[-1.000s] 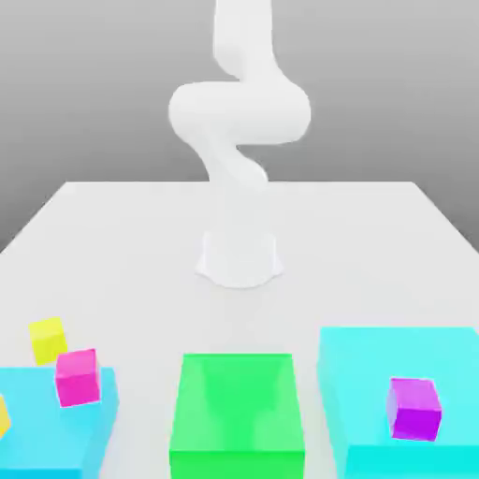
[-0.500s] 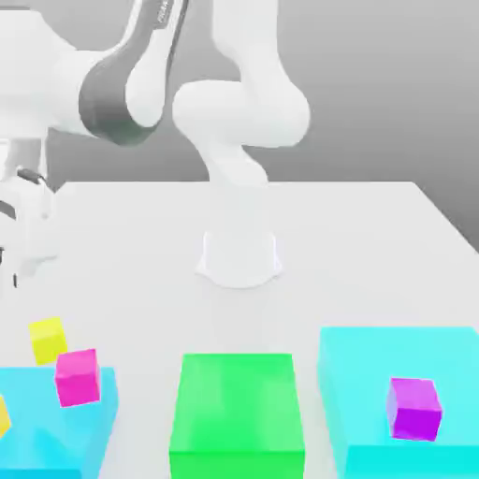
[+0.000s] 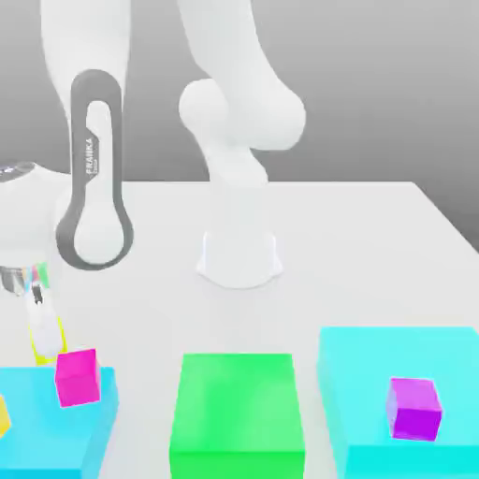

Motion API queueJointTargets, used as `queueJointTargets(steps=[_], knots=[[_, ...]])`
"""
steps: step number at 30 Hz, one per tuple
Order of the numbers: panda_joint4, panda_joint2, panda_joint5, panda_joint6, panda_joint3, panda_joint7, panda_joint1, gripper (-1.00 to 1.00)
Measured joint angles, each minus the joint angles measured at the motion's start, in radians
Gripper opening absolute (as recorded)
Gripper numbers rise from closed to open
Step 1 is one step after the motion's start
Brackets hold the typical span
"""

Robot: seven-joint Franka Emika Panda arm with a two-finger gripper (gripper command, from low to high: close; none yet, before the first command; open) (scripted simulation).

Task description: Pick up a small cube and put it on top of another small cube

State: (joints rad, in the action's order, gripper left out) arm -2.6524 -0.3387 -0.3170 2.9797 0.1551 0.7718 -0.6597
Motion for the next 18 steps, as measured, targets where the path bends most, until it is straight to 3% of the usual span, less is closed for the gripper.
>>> queueJointTargets(steps=[4,9,18], knots=[[-0.007,0.028,0.02,-0.022,0.025,0.015,0.02,-1.0],[-0.042,0.199,0.19,-0.154,0.127,0.146,0.089,-1.0],[0.149,0.39,0.321,-0.526,0.004,0.445,0.342,-1.0]])
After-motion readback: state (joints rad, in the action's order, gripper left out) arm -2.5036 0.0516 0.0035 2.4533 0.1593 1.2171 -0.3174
